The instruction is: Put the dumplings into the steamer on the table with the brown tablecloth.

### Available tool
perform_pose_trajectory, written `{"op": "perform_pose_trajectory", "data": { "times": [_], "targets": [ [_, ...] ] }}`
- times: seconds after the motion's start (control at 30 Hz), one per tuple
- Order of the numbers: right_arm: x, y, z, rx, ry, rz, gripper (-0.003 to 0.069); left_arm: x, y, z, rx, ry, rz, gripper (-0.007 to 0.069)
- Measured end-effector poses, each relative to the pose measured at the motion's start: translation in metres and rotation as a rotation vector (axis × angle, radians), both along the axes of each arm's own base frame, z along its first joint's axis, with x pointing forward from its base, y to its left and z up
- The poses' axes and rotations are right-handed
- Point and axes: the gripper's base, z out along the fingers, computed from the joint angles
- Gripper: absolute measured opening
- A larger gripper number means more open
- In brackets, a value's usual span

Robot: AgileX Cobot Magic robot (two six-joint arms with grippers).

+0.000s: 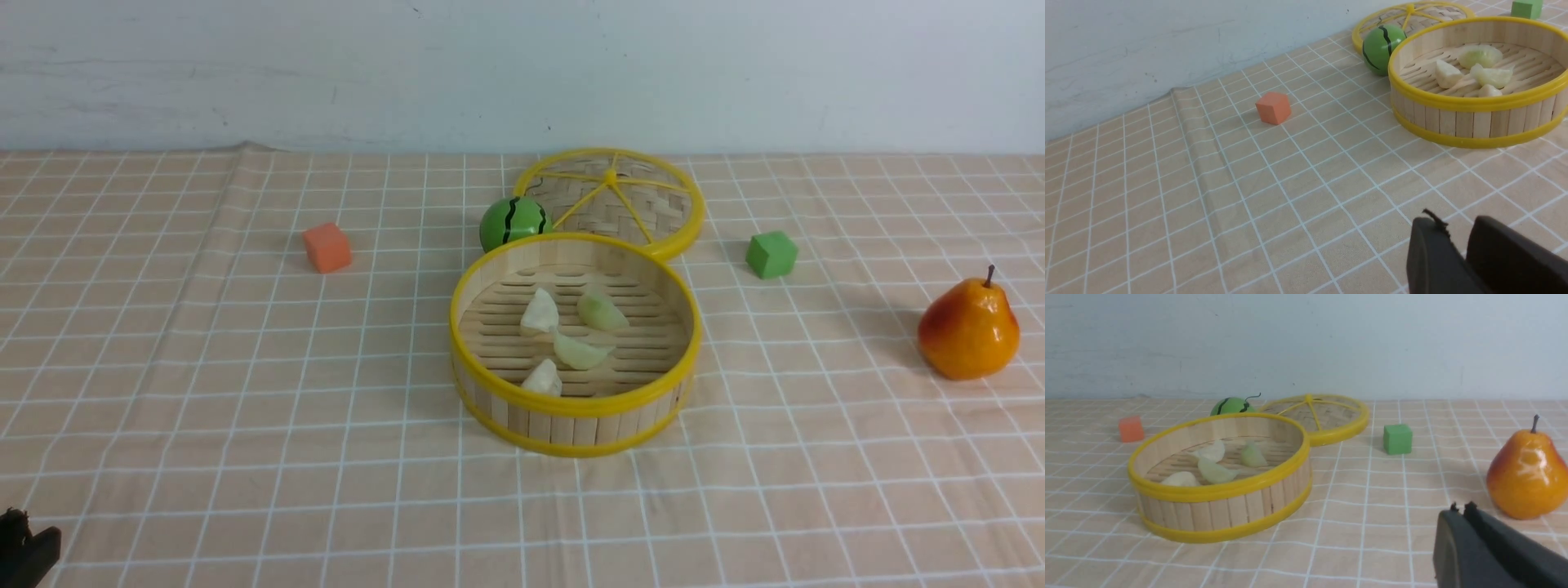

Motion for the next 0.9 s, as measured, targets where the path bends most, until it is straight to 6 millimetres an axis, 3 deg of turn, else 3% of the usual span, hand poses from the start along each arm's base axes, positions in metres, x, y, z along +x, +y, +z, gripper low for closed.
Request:
{"op": "perform_pose_trajectory", "data": {
  "times": [0.13,0.57,0.9],
  "targets": [
    [0.000,-0.003,-0.006,-0.182,0.042,-0.042,-0.0008,0.000,0.000,0.000,0.000,0.000,0.000,0.0140],
    [-0.003,-0.008,-0.025,-0.033,0.284,-0.120,-0.0010,0.000,0.000,0.000,0.000,0.000,0.000,0.0152],
    [-0.004,-0.007,-0.025,-0.033,0.300,-0.119,-0.0006,0.000,0.000,0.000,0.000,0.000,0.000,0.0162]
  ]
}}
